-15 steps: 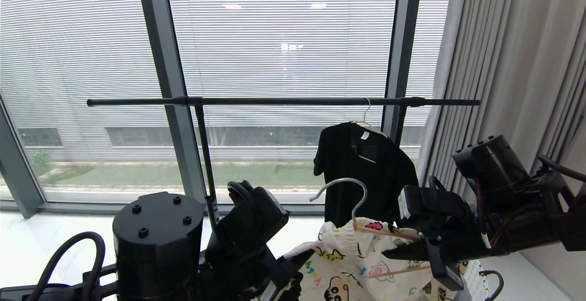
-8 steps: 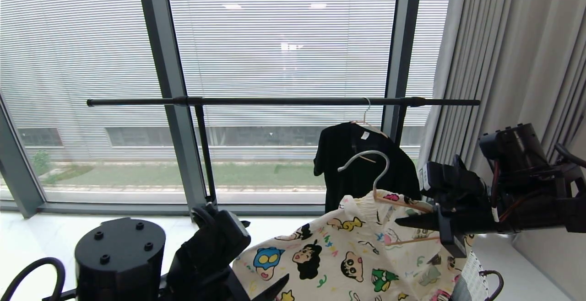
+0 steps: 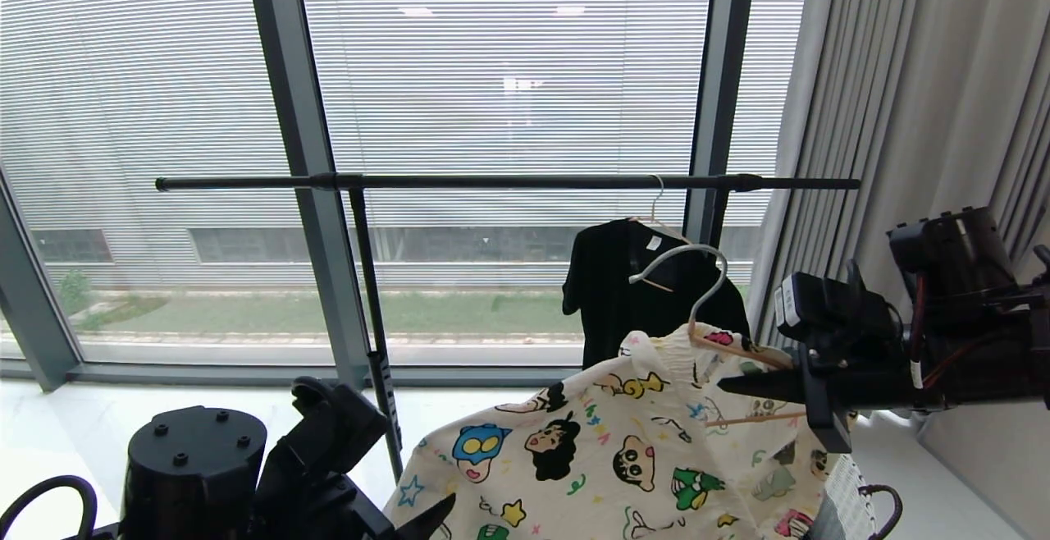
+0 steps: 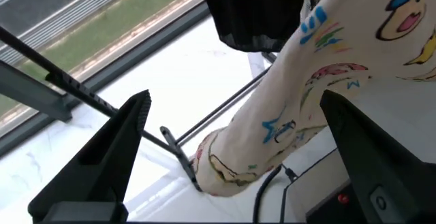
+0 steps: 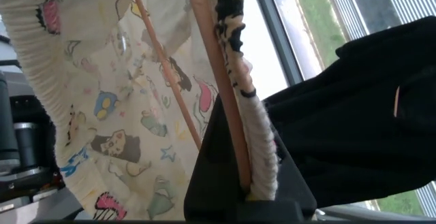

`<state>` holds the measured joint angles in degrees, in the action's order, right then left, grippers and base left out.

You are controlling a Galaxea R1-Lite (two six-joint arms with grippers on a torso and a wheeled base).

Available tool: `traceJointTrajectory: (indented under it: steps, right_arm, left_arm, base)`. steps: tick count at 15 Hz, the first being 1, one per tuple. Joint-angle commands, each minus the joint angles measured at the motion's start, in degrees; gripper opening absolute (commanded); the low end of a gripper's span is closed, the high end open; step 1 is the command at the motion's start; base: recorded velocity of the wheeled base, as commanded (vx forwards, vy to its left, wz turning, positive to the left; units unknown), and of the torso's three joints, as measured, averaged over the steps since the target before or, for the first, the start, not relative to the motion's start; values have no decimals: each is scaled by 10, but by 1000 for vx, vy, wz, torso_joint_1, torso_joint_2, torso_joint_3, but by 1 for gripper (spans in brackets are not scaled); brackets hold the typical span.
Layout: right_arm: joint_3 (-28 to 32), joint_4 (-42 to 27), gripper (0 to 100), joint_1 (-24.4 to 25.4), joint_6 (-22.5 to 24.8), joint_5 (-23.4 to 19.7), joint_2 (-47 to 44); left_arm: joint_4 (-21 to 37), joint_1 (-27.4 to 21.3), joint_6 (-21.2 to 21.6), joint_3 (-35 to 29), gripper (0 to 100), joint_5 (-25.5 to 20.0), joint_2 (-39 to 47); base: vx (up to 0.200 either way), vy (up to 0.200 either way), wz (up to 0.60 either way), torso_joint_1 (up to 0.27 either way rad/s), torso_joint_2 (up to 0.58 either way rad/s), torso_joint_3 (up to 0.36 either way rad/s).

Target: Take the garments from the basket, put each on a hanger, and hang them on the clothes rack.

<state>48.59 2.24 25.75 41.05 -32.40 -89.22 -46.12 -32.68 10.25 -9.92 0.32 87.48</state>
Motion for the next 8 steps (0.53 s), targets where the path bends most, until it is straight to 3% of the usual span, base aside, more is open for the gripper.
traceJointTrajectory:
  steps: [1,5,7,8]
  right_arm:
    - [-3,-1,0,8,0,-1,12]
    - [-3,0,0,15,-2,0,10]
    - [-5,0,0,5,-3,0,10]
    - [-11,2,0,-10,-3,0,10]
  left_arm:
    - [0,-3,0,-10,0,-1,22]
    - [0,-1,0,6,0,6,23]
    - [0,38,-1,20,0,21,38]
    - [0,79,0,25,0,32,52]
  base:
    - [0,0,0,0,0,0]
    - [0,0,0,0,0,0]
    - [0,0,0,0,0,0]
    - [0,0,0,0,0,0]
